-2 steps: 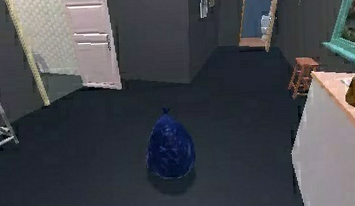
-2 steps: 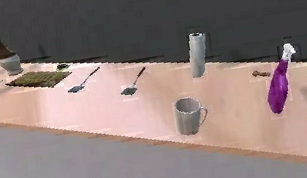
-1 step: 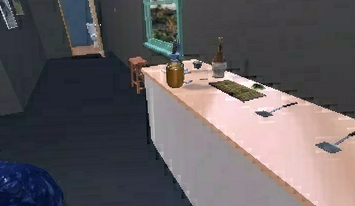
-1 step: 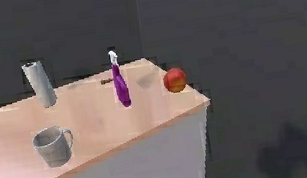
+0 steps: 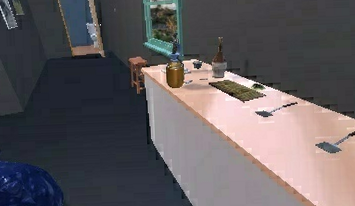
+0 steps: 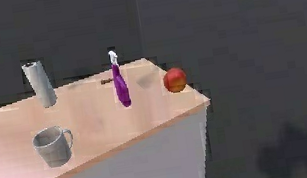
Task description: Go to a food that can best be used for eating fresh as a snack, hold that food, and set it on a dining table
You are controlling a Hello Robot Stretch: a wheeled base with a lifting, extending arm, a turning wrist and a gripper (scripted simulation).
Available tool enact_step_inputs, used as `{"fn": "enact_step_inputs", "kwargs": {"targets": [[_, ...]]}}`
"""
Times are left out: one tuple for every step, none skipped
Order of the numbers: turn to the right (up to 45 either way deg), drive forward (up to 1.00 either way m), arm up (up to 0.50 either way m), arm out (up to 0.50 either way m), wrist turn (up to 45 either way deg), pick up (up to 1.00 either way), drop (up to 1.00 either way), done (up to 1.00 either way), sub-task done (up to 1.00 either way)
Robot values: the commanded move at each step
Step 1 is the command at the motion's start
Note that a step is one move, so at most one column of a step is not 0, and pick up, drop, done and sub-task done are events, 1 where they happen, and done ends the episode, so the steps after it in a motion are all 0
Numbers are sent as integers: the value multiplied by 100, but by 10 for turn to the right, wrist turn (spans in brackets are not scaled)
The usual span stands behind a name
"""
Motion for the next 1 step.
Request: {"fn": "enact_step_inputs", "kwargs": {"targets": [[0, 0, 38, 0, 0, 0, 0, 0, 0]]}}
